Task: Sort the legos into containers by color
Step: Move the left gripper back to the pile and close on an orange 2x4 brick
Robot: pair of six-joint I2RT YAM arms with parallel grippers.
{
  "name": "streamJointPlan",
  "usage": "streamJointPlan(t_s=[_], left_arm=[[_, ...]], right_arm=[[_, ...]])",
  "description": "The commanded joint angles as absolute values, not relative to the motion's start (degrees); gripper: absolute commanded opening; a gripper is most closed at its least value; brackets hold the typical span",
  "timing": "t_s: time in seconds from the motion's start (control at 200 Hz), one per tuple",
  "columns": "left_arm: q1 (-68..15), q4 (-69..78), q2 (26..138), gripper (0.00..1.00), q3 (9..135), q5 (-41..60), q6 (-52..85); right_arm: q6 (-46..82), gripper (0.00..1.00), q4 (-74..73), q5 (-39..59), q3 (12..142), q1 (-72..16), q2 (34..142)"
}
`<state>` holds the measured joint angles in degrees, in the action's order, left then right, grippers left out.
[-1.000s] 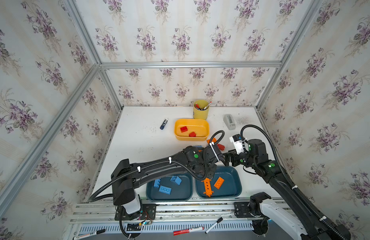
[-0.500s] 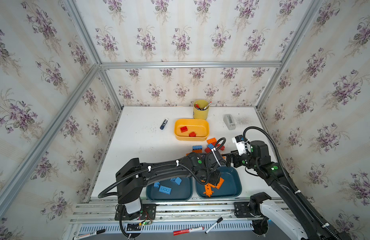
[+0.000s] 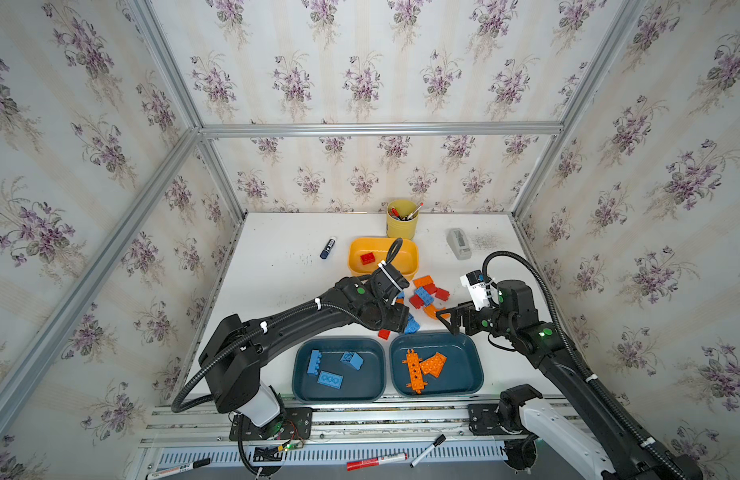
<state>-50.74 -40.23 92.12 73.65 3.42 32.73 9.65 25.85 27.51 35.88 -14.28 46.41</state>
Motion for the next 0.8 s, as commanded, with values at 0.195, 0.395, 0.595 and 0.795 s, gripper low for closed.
streamJointPlan(t_s=[0.195,0.395,0.595,0.795], left_arm=[[-45.1,-41.9,101.2,0.61,76.9,-4.1,41.0],[-43.6,-40.6,107.3,0.56,78.1,-6.5,44.8],[-43.6,-39.4,111.9,0.56,79.7,-4.0,45.3],[-43.6,-39.1,114.6,0.56,80.4,-3.4,45.7]], right_arm=[[9.9,1.00,23.5,28.8,36.5,-14.3,47.8],[9.4,1.00,23.2,28.7,36.3,-14.3,48.5],[9.4,1.00,22.1,28.9,36.1,-14.3,49.5],[8.9,1.00,22.1,28.7,35.9,-14.3,50.0]])
